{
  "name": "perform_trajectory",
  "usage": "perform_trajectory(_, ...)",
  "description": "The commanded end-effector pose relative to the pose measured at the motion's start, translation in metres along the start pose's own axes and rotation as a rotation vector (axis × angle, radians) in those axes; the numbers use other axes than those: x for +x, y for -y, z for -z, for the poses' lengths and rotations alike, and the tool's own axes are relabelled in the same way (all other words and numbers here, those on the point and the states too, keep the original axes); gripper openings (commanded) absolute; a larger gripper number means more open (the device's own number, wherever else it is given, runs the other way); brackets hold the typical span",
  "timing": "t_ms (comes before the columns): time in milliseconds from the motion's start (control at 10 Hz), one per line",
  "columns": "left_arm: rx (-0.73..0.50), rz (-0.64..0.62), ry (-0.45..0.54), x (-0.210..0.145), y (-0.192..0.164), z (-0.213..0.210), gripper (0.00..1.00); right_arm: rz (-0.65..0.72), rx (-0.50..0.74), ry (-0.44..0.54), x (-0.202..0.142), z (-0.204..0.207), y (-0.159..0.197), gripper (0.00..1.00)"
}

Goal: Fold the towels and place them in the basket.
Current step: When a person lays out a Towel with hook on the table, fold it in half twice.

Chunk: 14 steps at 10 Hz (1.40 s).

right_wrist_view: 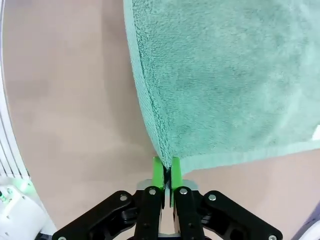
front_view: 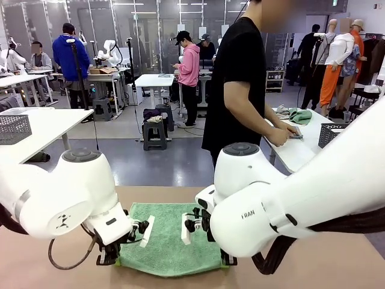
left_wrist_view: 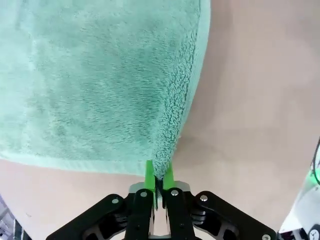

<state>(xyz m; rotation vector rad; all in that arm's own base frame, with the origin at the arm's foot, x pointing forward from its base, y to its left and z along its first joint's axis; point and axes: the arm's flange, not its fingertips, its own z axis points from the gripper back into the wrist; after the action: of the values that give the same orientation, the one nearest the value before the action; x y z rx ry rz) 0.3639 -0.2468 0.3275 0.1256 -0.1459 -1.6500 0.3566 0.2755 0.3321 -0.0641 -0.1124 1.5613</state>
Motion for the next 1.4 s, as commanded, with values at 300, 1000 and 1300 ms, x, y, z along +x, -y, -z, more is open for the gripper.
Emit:
perform_trajectory(300,0.059,0.034,-0.034,-0.009,-0.047,-0.052,0.07,-0.059,-0.059,0.013,-0.008,-0.050,0.037,0.07)
perform_trajectory(1000,0.061,0.017,-0.017,-0.011,-0.053,-0.058,0.07,-0.045,-0.073,0.035,0.000,-0.060,0.043,0.07)
perform_trajectory(1300,0.028,0.052,0.001,-0.019,-0.083,-0.053,0.07,-0.084,-0.057,0.073,-0.001,-0.059,0.061,0.07)
